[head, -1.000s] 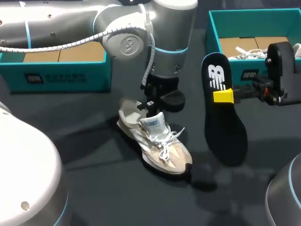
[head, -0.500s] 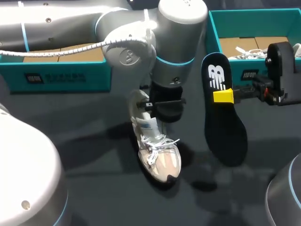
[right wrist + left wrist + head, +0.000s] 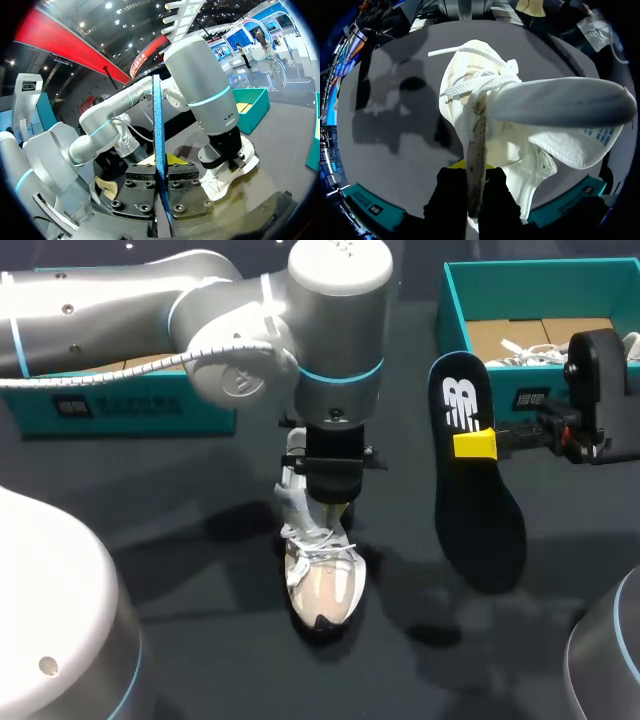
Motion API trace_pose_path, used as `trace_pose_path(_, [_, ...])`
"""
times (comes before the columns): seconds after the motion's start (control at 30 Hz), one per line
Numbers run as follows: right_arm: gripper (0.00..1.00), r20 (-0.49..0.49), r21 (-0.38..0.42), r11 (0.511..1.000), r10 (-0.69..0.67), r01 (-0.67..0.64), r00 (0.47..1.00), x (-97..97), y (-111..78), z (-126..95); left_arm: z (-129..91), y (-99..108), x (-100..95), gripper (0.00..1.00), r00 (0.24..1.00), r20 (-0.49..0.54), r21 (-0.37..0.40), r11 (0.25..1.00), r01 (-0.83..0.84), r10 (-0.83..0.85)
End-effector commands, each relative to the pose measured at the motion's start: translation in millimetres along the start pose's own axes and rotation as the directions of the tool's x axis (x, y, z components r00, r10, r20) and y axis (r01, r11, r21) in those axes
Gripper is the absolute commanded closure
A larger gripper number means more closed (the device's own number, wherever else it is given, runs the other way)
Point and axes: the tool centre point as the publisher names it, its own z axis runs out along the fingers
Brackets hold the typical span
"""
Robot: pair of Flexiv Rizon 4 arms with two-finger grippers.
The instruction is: Take the shoe out of the shoebox, open the shoe tongue, remove and reinsert the insole, then place the shoe into the shoebox
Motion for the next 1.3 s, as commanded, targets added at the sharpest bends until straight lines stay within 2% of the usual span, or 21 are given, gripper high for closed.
trace_pose_path(0.03, [1.00, 0.001, 0.001, 1.000, 0.001, -0.001, 1.000, -0.2, -0.1, 1.3, 9.7, 0.9, -2.5, 1.00, 1.000, 0.021, -0.003, 1.000, 0.007, -0.007])
trace_pose_path(0.6, [1.00, 0.001, 0.001, 1.000, 0.001, -0.001, 1.000, -0.2, -0.1, 1.3, 35.8, 4.2, -25.9, 1.00, 1.000, 0.008, 0.027, 1.000, -0.004, 0.004])
trace_pose_path(0.97, [1.00, 0.001, 0.001, 1.000, 0.001, -0.001, 1.000, -0.2, -0.1, 1.3, 51.3, -0.4, -35.5, 1.00, 0.997, -0.012, -0.002, 0.997, -0.072, 0.072])
trace_pose_path(1.0, [1.00, 0.001, 0.001, 1.000, 0.001, -0.001, 1.000, -0.2, -0.1, 1.3, 51.4, -0.4, -35.7, 0.98, 0.997, -0.011, -0.004, 0.997, -0.075, 0.075])
trace_pose_path(1.13, [1.00, 0.001, 0.001, 1.000, 0.001, -0.001, 1.000, -0.2, -0.1, 1.3, 49.0, 1.2, -36.8, 0.46, 0.997, 0.003, -0.005, 0.997, -0.080, 0.080])
trace_pose_path(1.17, [1.00, 0.001, 0.001, 1.000, 0.001, -0.001, 1.000, -0.2, -0.1, 1.3, 47.2, 2.0, -37.4, 0.18, 0.997, 0.012, -0.008, 0.997, -0.079, 0.079])
trace_pose_path(1.2, [1.00, 0.001, 0.001, 1.000, 0.001, -0.001, 1.000, -0.2, -0.1, 1.3, 43.4, 3.2, -38.1, 0.00, 0.997, 0.022, -0.012, 0.997, -0.077, 0.077])
trace_pose_path(1.3, [1.00, 0.001, 0.001, 1.000, 0.001, -0.001, 1.000, -0.2, -0.1, 1.3, 29.8, 5.0, -37.4, 0.00, 0.995, 0.064, -0.030, 0.997, -0.073, 0.075])
